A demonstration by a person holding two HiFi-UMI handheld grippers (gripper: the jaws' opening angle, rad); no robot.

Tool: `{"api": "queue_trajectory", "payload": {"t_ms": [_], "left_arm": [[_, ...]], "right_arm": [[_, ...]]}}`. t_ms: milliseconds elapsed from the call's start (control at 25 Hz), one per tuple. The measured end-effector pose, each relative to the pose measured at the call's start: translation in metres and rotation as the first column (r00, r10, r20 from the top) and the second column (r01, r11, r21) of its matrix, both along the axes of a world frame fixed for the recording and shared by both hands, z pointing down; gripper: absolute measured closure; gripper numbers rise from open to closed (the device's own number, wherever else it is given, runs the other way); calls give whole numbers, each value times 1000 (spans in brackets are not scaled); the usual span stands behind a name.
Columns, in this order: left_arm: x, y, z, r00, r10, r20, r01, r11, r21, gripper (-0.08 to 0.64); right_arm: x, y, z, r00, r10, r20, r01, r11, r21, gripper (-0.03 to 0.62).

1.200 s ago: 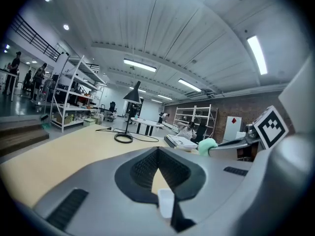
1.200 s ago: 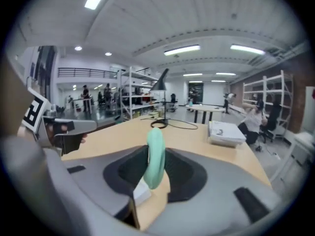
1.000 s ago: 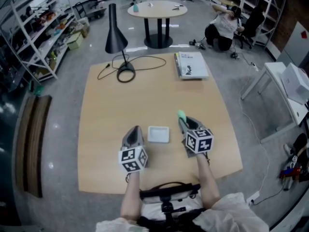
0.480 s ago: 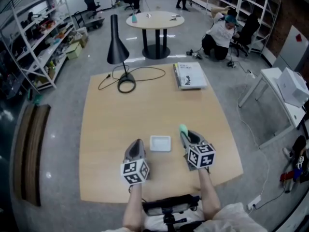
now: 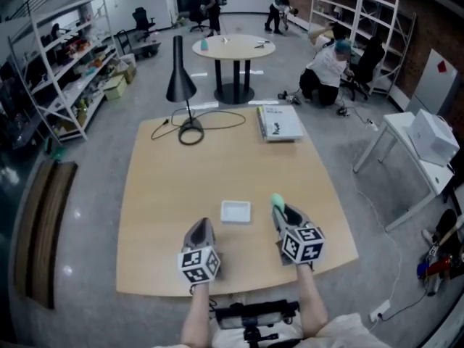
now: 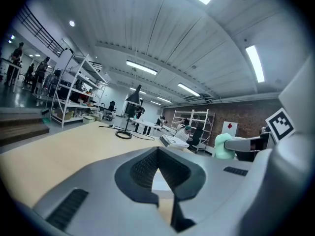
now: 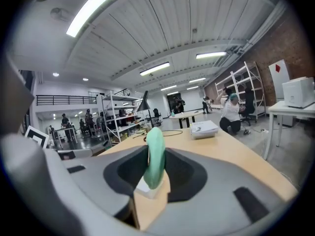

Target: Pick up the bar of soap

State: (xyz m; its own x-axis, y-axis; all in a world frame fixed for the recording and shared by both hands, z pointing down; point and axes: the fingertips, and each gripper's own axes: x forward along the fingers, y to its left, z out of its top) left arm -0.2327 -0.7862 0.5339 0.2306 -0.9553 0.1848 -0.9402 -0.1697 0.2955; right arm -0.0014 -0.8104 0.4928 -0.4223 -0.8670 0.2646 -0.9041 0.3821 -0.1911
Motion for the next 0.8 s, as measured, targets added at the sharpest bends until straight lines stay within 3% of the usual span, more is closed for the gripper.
{"api": "queue_trajectory", "payload": {"t_ms": [240,520,800], "left_arm": [[36,86,-8,1000,-15,25,14,999,36,554],[111,240,-15,999,26,42,-29,997,72,554],[147,342,-47,997,25,69,-33,994,108,554]], "right_arm": [[42,99,-8,998,10,67,-12,999,35,480],[103,261,-6,995,23,100,-28,999,46,480],[122,361,-37,993,-11,121,-1,995,97,480]]}}
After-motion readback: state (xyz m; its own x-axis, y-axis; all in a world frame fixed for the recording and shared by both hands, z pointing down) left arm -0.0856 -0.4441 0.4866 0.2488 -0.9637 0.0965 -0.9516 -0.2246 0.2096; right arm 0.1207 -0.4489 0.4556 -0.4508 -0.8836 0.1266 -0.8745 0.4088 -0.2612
